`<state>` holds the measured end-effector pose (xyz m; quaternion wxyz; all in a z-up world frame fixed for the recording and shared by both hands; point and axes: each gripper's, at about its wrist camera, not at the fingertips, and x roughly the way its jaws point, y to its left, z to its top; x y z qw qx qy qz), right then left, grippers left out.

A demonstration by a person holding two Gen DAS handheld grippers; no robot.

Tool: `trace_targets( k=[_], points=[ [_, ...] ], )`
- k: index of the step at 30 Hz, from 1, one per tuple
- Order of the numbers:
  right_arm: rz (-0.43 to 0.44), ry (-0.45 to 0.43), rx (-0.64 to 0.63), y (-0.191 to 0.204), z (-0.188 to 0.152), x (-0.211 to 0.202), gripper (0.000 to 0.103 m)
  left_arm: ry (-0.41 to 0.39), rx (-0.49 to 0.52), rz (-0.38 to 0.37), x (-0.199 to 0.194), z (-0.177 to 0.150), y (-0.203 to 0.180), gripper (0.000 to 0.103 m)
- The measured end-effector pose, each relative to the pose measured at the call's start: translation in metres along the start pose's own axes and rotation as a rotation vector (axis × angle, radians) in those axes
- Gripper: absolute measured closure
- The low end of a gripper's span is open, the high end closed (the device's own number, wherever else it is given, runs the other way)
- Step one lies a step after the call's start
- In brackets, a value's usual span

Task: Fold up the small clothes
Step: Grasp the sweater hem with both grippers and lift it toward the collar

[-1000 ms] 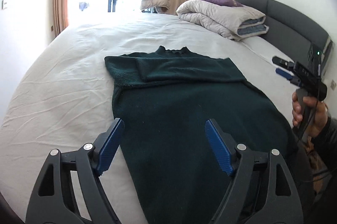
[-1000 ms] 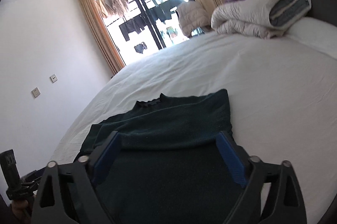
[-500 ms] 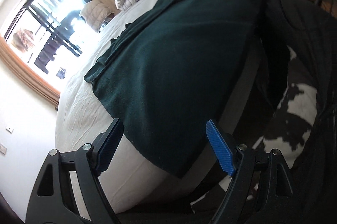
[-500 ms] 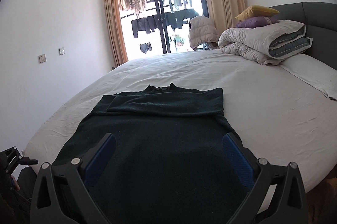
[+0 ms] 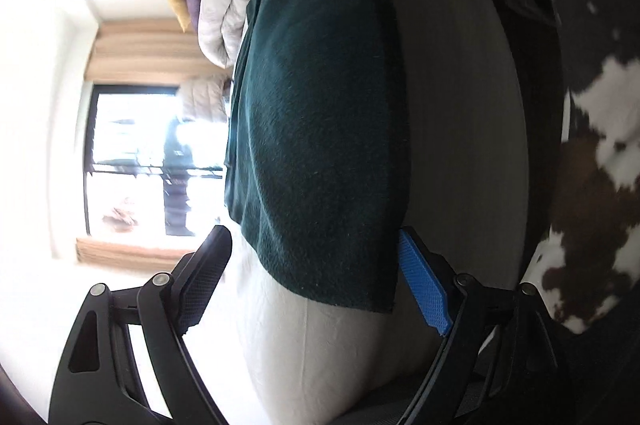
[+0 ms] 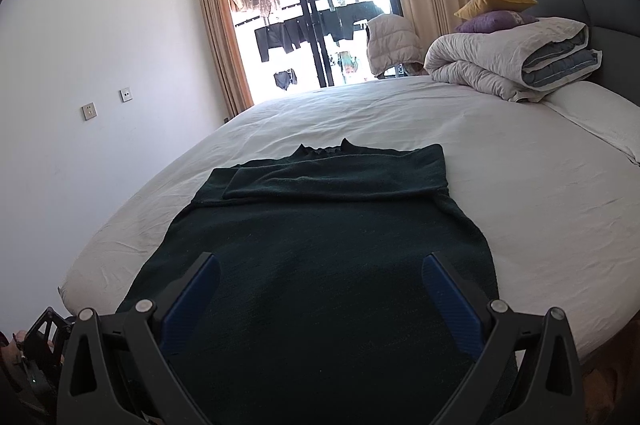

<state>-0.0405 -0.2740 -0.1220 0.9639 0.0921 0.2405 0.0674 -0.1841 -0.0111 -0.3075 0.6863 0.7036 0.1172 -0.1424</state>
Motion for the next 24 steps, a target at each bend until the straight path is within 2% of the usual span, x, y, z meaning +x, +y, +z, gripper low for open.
trace_targets(
  k=[8, 13, 17, 19, 21, 23, 24],
  points=[
    [0.004, 0.014, 0.025, -0.001, -0.002, 0.003, 0.0, -0.023, 0.035, 0.049, -0.012, -0.01, -0.017, 0.019],
    [0.013, 0.021, 0.038, 0.0, -0.003, 0.002, 0.0, 0.017, 0.05, 0.044, 0.0, -0.006, -0.028, 0.019],
    [0.008, 0.011, 0.041, -0.002, -0.001, 0.0, 0.0, -0.029, 0.015, 0.058, -0.009, -0.01, -0.023, 0.02],
    [0.006, 0.01, 0.05, -0.004, -0.001, -0.001, 0.0, -0.056, -0.066, 0.021, -0.018, -0.011, -0.008, 0.029],
    [0.006, 0.011, 0.052, -0.004, -0.001, 0.0, 0.0, -0.055, -0.127, 0.016, -0.021, -0.011, 0.005, 0.045],
    [0.006, 0.013, 0.043, -0.003, -0.001, -0.001, 0.0, -0.059, -0.183, 0.012, -0.024, -0.012, 0.019, 0.052],
    [0.005, 0.013, 0.034, -0.003, -0.002, -0.001, 0.0, -0.063, -0.206, 0.01, -0.025, -0.012, 0.026, 0.06]
  ],
)
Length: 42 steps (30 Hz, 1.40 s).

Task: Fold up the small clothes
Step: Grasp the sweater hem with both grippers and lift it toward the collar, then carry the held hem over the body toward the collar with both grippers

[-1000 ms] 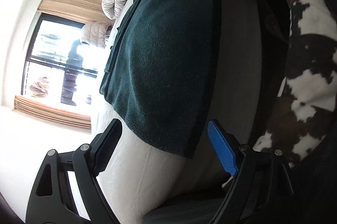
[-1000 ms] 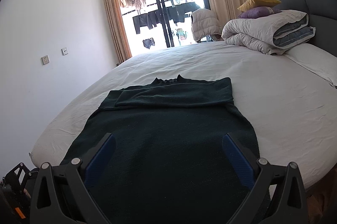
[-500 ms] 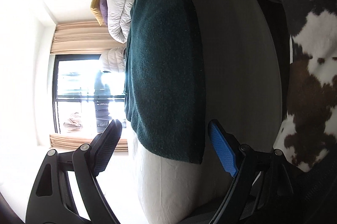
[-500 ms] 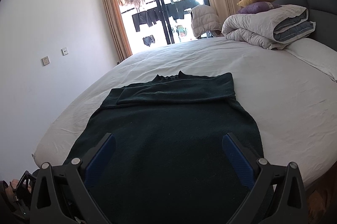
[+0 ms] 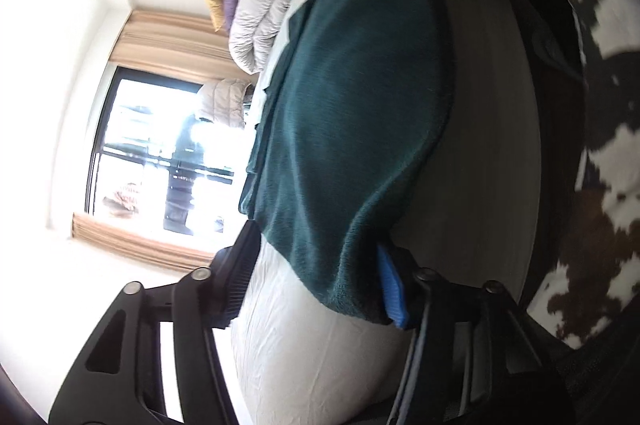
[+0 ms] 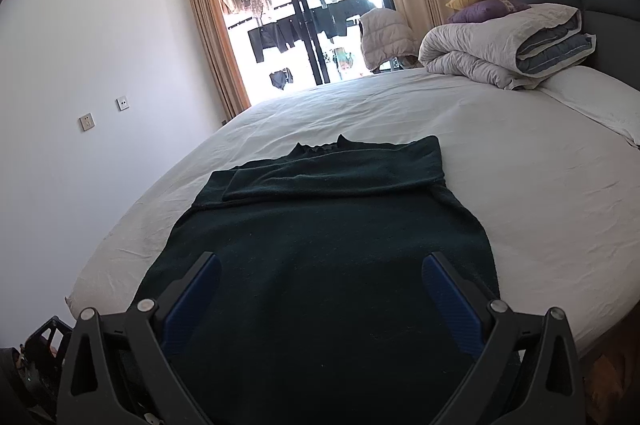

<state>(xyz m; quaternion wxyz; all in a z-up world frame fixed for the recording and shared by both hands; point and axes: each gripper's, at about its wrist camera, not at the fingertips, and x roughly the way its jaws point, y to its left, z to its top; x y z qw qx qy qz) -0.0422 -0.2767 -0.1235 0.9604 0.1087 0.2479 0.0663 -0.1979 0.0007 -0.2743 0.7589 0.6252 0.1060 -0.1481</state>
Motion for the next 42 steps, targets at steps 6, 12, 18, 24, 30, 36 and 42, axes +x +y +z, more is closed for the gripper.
trace_targets(
  k=[6, 12, 18, 24, 30, 36, 42],
  points=[
    [-0.009, 0.032, -0.122, 0.007, -0.01, -0.01, 0.003, -0.066, -0.117, -0.005, -0.011, 0.009, 0.037, 0.066],
    [-0.02, 0.148, -0.303, 0.011, -0.043, -0.025, 0.012, -0.01, -0.148, -0.098, 0.002, 0.006, 0.04, 0.072],
    [-0.033, 0.221, -0.446, 0.01, -0.068, -0.044, 0.015, -0.004, -0.205, -0.183, 0.004, 0.008, 0.042, 0.085],
    [-0.046, 0.325, -0.593, 0.006, -0.09, -0.04, 0.026, 0.006, -0.197, -0.269, 0.016, 0.005, 0.038, 0.085],
    [-0.121, 0.359, -0.815, 0.016, -0.118, -0.032, 0.031, 0.009, -0.224, -0.29, 0.016, 0.0, 0.031, 0.101],
    [-0.179, 0.369, -0.948, 0.026, -0.139, -0.02, 0.032, 0.002, -0.467, -0.236, 0.026, -0.005, 0.082, 0.102],
    [-0.194, 0.389, -1.005, 0.031, -0.152, -0.014, 0.04, 0.012, -0.549, -0.216, 0.04, -0.011, 0.107, 0.102]
  ],
)
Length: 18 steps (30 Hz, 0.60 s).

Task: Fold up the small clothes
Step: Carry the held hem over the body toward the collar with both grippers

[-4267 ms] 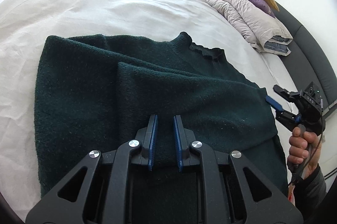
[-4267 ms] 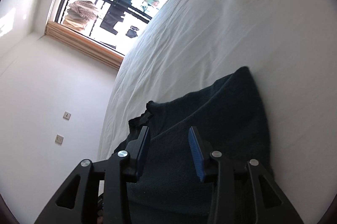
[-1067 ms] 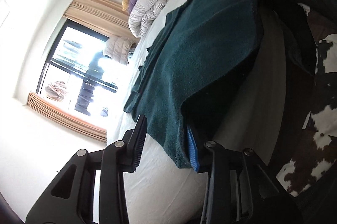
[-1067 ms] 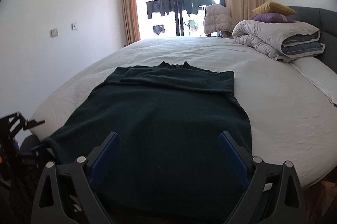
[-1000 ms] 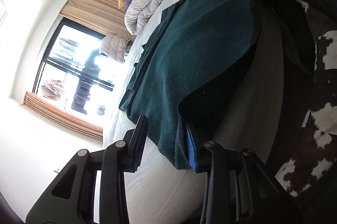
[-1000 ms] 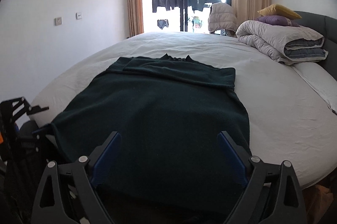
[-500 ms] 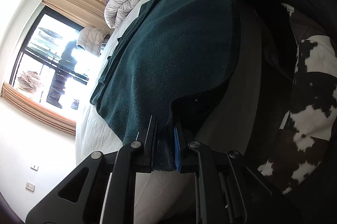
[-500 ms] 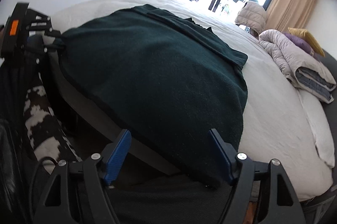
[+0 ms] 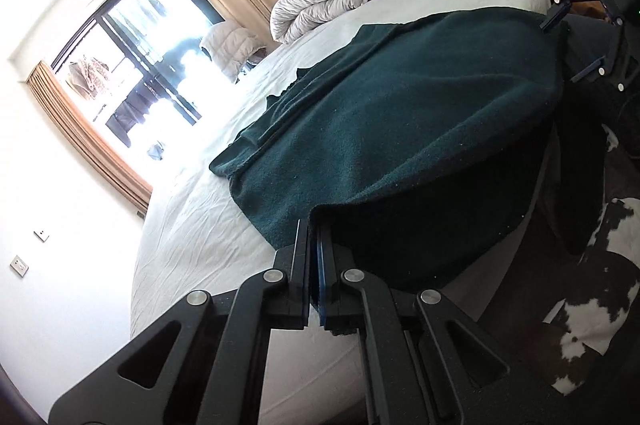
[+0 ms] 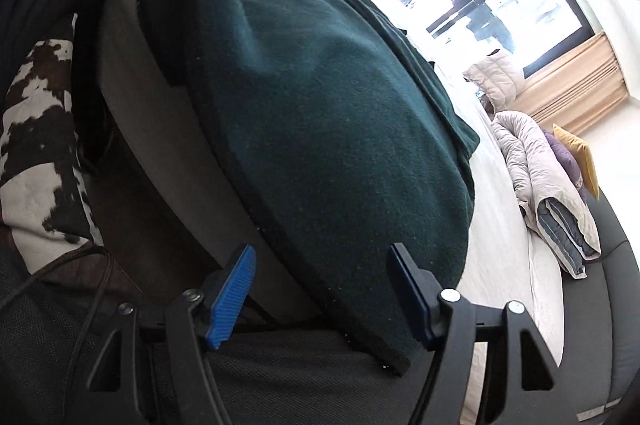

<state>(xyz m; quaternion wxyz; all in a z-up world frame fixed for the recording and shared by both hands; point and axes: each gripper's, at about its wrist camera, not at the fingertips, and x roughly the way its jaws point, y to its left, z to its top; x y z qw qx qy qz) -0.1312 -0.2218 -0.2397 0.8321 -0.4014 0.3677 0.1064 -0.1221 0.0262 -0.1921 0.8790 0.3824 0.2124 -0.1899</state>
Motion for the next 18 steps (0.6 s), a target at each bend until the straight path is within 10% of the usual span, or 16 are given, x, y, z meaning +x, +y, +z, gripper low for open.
trace_targets(
  k=[6, 13, 14, 17, 18],
  points=[
    [0.004, 0.008, -0.031, 0.009, 0.003, 0.001, 0.046, 0.03, 0.036, -0.065, 0.006, -0.005, -0.001, 0.102],
    [-0.007, -0.012, -0.036, 0.015, 0.008, -0.002, 0.041, 0.099, 0.382, -0.087, -0.008, -0.054, -0.046, 0.094],
    [-0.004, -0.014, -0.027, 0.013, 0.01, -0.001, 0.041, 0.1, 0.417, -0.079, -0.011, -0.061, -0.048, 0.083],
    [0.002, -0.021, -0.01, 0.011, 0.014, -0.003, 0.041, 0.065, 0.484, -0.024, -0.02, -0.073, -0.049, 0.005],
    [0.004, -0.025, -0.004, 0.01, 0.015, -0.003, 0.041, 0.024, 0.501, 0.002, -0.023, -0.075, -0.049, 0.003]
  ],
)
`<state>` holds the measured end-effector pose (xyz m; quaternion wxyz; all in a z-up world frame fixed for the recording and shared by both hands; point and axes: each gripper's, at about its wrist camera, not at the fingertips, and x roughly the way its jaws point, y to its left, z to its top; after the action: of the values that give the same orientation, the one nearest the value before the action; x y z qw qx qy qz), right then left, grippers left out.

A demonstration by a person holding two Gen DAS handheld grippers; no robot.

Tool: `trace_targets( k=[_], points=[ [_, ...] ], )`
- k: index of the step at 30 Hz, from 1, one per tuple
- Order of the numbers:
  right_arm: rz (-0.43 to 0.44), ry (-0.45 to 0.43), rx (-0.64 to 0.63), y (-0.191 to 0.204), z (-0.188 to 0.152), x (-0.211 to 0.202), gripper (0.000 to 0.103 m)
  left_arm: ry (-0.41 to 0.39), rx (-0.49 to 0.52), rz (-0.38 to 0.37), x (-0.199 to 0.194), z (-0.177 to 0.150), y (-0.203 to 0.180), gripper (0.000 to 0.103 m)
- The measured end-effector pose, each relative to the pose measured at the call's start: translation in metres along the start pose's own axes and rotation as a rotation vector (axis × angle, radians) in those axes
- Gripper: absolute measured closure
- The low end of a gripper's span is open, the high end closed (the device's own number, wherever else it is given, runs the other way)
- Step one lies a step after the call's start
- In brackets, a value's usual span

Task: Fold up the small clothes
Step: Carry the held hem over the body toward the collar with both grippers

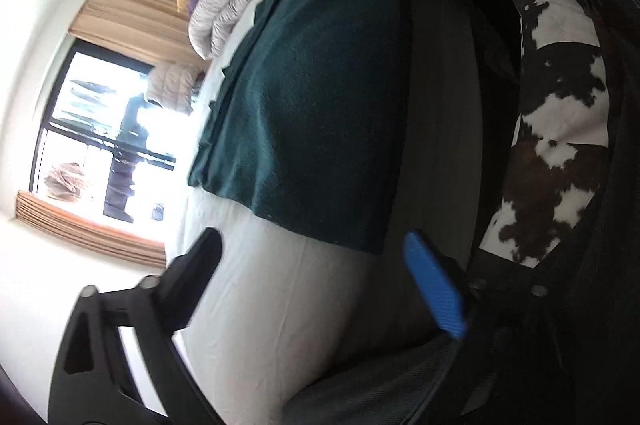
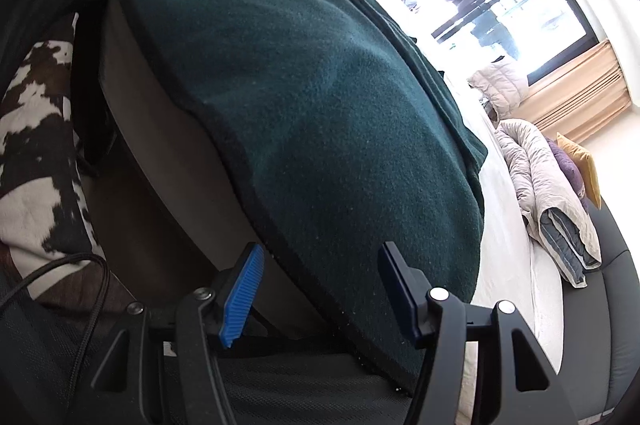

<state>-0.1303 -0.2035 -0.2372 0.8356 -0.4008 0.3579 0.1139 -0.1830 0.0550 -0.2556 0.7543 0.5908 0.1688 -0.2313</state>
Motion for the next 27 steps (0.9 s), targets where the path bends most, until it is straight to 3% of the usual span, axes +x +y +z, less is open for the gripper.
trace_targets(
  k=[4, 10, 14, 17, 22, 24, 27],
  points=[
    [0.009, -0.008, 0.022, -0.002, 0.004, -0.002, 0.041, -0.034, 0.084, 0.036, 0.007, 0.006, -0.007, 0.003],
    [0.016, -0.011, 0.058, -0.009, 0.008, -0.001, 0.041, -0.092, 0.451, 0.186, 0.04, 0.009, -0.062, 0.003],
    [0.023, -0.021, 0.089, -0.013, 0.013, -0.001, 0.041, -0.047, 0.551, 0.188, 0.075, 0.003, -0.073, 0.003],
    [0.027, -0.029, 0.114, -0.015, 0.015, 0.0, 0.041, -0.088, 0.557, 0.21, 0.08, 0.003, -0.068, 0.005],
    [0.03, -0.032, 0.145, -0.019, 0.016, 0.001, 0.041, -0.09, 0.375, 0.19, 0.073, 0.018, -0.035, 0.029],
    [0.032, -0.033, 0.153, -0.022, 0.016, 0.001, 0.041, -0.096, 0.355, 0.187, 0.071, 0.019, -0.029, 0.051],
    [0.03, -0.039, 0.155, -0.022, 0.015, 0.0, 0.041, -0.125, 0.289, 0.189, 0.055, 0.027, -0.02, 0.063]
  ],
)
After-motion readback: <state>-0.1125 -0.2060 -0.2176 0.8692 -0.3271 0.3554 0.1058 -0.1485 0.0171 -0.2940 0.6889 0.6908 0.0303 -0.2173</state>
